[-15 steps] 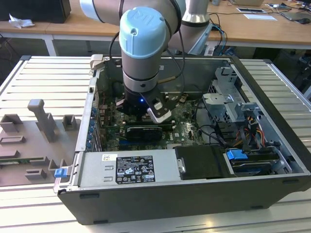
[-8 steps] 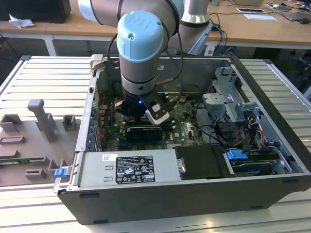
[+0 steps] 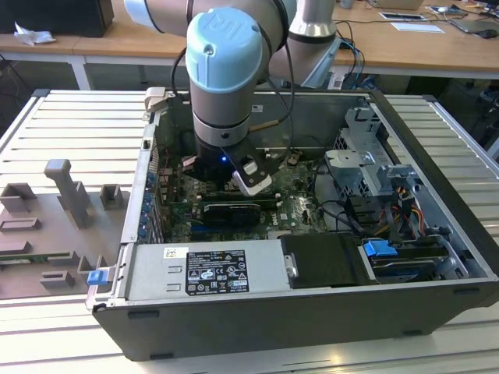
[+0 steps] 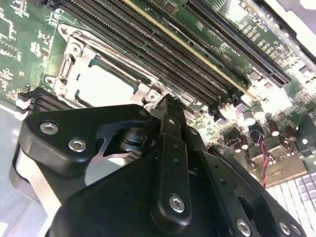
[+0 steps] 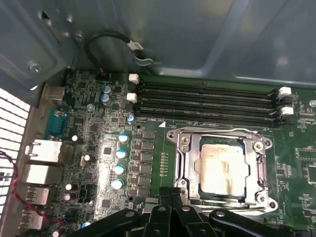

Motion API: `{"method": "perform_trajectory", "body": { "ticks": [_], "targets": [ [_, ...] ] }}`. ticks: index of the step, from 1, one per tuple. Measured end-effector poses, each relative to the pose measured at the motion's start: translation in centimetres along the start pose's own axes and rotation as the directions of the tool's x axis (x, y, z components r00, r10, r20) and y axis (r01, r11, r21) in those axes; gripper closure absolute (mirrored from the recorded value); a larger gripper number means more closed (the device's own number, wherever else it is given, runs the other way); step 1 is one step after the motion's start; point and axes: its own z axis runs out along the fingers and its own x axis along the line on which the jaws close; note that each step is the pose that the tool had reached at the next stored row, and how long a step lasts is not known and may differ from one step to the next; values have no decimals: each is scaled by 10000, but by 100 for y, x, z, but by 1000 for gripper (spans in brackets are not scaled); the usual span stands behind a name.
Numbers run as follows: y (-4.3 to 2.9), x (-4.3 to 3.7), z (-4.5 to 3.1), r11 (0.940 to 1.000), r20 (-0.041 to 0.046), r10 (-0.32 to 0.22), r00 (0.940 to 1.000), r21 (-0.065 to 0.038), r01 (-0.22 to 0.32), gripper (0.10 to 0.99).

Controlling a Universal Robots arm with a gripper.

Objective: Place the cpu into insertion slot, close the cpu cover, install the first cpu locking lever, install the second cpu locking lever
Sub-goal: 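Install the second cpu locking lever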

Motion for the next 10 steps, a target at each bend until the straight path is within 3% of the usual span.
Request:
{"method": "perform_trajectory", "body": {
  "ticks": [7,10],
  "targets": [
    [32,4,-109,10000,1,-1,10000,-13,1,980],
    [35,4,-118,10000,2,0,10000,-18,0,980]
  ]
}}
